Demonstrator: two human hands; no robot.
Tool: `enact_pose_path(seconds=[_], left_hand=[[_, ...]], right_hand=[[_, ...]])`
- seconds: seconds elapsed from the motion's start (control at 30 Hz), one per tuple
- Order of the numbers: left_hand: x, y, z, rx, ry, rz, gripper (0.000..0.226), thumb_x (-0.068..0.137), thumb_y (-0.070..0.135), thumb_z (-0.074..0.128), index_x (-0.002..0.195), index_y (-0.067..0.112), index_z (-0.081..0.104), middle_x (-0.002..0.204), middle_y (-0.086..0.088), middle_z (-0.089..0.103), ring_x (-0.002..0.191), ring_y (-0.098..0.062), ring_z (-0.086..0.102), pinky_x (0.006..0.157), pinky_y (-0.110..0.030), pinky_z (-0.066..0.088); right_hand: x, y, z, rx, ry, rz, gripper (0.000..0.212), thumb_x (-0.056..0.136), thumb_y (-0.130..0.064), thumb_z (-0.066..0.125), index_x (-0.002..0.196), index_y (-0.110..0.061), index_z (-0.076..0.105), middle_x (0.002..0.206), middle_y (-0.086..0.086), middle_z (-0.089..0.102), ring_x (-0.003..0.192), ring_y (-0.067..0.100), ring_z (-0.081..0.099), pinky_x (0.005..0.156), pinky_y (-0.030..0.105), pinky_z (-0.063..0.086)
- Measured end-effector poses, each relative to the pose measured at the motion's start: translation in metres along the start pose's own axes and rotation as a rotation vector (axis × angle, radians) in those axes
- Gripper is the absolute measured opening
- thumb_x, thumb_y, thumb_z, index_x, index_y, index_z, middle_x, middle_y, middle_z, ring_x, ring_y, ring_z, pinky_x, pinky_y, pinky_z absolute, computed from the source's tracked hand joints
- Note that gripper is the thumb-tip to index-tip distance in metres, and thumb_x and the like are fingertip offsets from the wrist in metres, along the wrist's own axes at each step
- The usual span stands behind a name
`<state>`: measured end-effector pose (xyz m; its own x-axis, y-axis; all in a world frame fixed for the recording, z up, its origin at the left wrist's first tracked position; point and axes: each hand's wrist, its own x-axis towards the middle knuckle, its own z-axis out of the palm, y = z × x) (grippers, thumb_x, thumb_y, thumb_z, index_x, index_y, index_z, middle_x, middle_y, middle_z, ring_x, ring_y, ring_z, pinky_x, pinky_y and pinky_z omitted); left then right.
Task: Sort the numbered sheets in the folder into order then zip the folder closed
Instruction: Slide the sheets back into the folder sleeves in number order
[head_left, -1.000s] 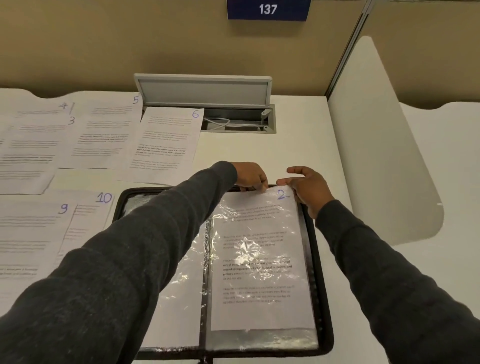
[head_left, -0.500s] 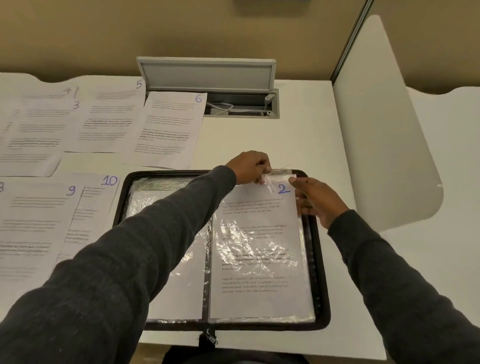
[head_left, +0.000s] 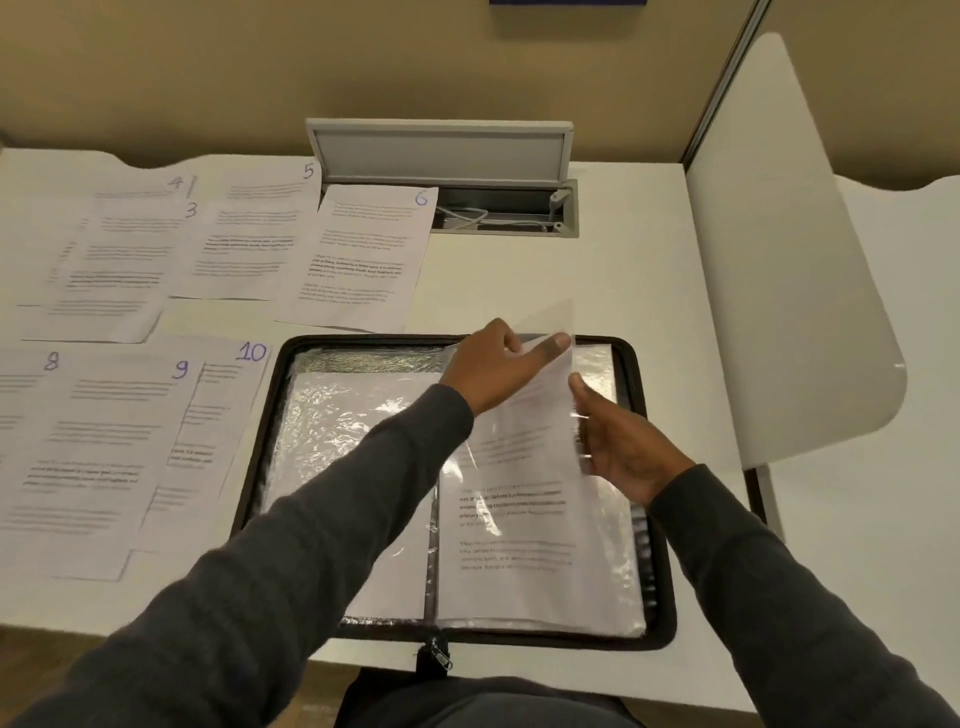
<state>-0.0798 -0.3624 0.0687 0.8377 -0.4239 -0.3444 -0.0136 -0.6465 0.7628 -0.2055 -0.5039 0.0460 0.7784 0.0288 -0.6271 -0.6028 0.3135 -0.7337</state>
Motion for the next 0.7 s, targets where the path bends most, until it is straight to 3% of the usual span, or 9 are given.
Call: enact_pose_path(seconds=[0.07, 0.17, 0.23, 0.3, 0.37, 0.43, 0.5, 0.57, 0.7], left_hand=[[-0.017, -0.004, -0.016, -0.118, -0.064, -0.080, 0.077, 0.062, 0.088, 0.058, 0.104, 0.023, 0.056, 0.108, 0.006, 0.061, 0.095, -0.014, 0.061, 0.073, -0.036, 0.054], [-0.036, -0.014, -0.050, -0.202, -0.072, -0.137, 0.081, 0.061, 0.083, 0.065, 0.117, 0.025, 0.059, 0.112, 0.007, 0.064, 0.099, -0.013, 0.063, 0.075, -0.037, 0.055], [-0.044, -0.029, -0.075, -0.216, -0.024, -0.132, 0.052, 0.074, 0.061, 0.073, 0.111, 0.025, 0.067, 0.104, 0.005, 0.071, 0.096, -0.015, 0.067, 0.083, -0.040, 0.056], [-0.051, -0.049, -0.101, -0.253, 0.050, -0.160, 0.017, 0.086, 0.030, 0.071, 0.100, 0.022, 0.070, 0.099, -0.001, 0.072, 0.089, -0.017, 0.068, 0.082, -0.036, 0.057], [-0.054, -0.073, -0.126, -0.271, 0.133, -0.243, 0.014, 0.087, 0.017, 0.069, 0.101, 0.022, 0.066, 0.100, -0.004, 0.070, 0.086, -0.017, 0.066, 0.074, -0.029, 0.055], [-0.048, -0.105, -0.147, -0.223, 0.220, -0.321, 0.024, 0.086, 0.020, 0.071, 0.109, 0.017, 0.064, 0.101, -0.005, 0.069, 0.089, -0.021, 0.065, 0.075, -0.030, 0.052], [-0.038, -0.138, -0.161, -0.099, 0.261, -0.406, 0.038, 0.084, 0.029, 0.073, 0.114, 0.007, 0.064, 0.107, -0.010, 0.068, 0.095, -0.028, 0.064, 0.085, -0.035, 0.052], [-0.032, -0.163, -0.170, -0.016, 0.260, -0.457, 0.038, 0.082, 0.033, 0.074, 0.103, 0.002, 0.066, 0.103, -0.015, 0.068, 0.093, -0.031, 0.064, 0.085, -0.036, 0.052], [-0.020, -0.197, -0.173, 0.024, 0.278, -0.462, 0.030, 0.079, 0.030, 0.078, 0.078, 0.003, 0.063, 0.082, -0.013, 0.066, 0.081, -0.031, 0.064, 0.083, -0.039, 0.053]], right_hand=[[0.001, -0.005, 0.018, 0.014, -0.103, -0.028, 0.070, 0.091, -0.072, 0.045, 0.128, -0.017, 0.067, 0.122, 0.012, 0.069, 0.107, 0.032, 0.065, 0.095, 0.047, 0.050], [0.004, -0.008, 0.051, -0.015, -0.233, -0.057, 0.074, 0.090, -0.075, 0.038, 0.134, -0.021, 0.062, 0.132, 0.004, 0.067, 0.125, 0.029, 0.061, 0.106, 0.051, 0.046], [0.009, -0.006, 0.076, -0.063, -0.280, -0.082, 0.071, 0.089, -0.076, 0.040, 0.133, -0.024, 0.063, 0.134, -0.003, 0.066, 0.128, 0.024, 0.058, 0.108, 0.049, 0.044], [0.015, -0.002, 0.100, -0.163, -0.272, -0.118, 0.064, 0.086, -0.074, 0.047, 0.128, -0.029, 0.066, 0.131, -0.010, 0.066, 0.126, 0.017, 0.058, 0.108, 0.045, 0.045], [0.023, 0.004, 0.121, -0.356, -0.217, -0.202, 0.055, 0.085, -0.074, 0.055, 0.124, -0.036, 0.066, 0.128, -0.018, 0.065, 0.122, 0.008, 0.059, 0.107, 0.040, 0.047], [0.033, 0.015, 0.138, -0.623, -0.136, -0.321, 0.051, 0.086, -0.068, 0.060, 0.129, -0.039, 0.061, 0.135, -0.020, 0.059, 0.126, 0.003, 0.053, 0.109, 0.034, 0.044], [0.046, 0.029, 0.151, -0.962, -0.083, -0.483, 0.063, 0.089, -0.063, 0.061, 0.143, -0.033, 0.050, 0.153, -0.009, 0.045, 0.142, 0.011, 0.039, 0.118, 0.035, 0.033], [0.061, 0.046, 0.164, -1.255, -0.101, -0.548, 0.080, 0.089, -0.066, 0.057, 0.156, -0.029, 0.031, 0.167, 0.004, 0.020, 0.154, 0.023, 0.016, 0.125, 0.040, 0.019], [0.086, 0.071, 0.186, -1.620, -0.107, -0.402, 0.097, 0.089, -0.077, 0.044, 0.161, -0.031, -0.002, 0.166, 0.011, -0.023, 0.153, 0.039, -0.017, 0.123, 0.059, 0.001]])
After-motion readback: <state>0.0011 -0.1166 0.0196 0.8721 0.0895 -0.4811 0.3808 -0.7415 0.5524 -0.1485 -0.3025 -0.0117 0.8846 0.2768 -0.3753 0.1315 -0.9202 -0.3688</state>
